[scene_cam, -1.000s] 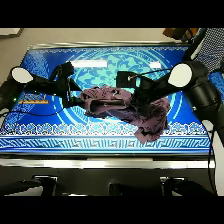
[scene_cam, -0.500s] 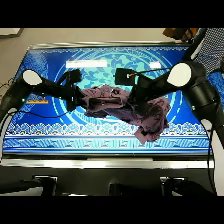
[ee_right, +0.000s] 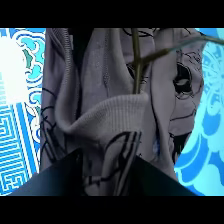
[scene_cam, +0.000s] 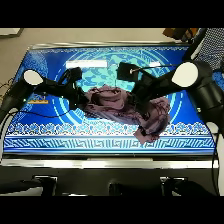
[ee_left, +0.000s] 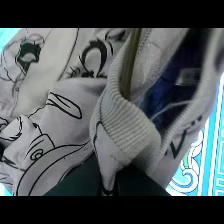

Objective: Fold the clothes and pants, and hang the long-sleeved shirts on hangers.

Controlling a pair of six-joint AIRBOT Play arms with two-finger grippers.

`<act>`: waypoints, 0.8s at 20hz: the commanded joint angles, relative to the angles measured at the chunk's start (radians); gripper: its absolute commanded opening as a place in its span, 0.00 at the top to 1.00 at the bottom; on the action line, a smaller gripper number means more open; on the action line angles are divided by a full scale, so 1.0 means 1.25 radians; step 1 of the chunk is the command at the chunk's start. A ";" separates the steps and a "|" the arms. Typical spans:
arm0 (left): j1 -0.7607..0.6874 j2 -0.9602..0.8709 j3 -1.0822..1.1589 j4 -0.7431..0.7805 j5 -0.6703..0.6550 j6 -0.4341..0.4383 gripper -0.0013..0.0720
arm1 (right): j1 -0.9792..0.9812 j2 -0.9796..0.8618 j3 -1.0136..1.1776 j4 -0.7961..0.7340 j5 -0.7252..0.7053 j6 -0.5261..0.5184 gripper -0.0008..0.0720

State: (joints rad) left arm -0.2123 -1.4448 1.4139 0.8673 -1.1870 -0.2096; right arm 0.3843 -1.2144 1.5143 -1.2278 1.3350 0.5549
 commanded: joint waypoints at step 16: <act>-0.044 0.142 0.000 0.003 -0.001 0.000 0.95 | -0.439 0.125 -0.116 0.157 0.041 -0.001 0.14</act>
State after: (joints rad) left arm -0.2508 -1.2888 1.4139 0.8738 -1.1896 -0.2089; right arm -0.1291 -1.0195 1.4254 -1.1530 1.3788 0.6662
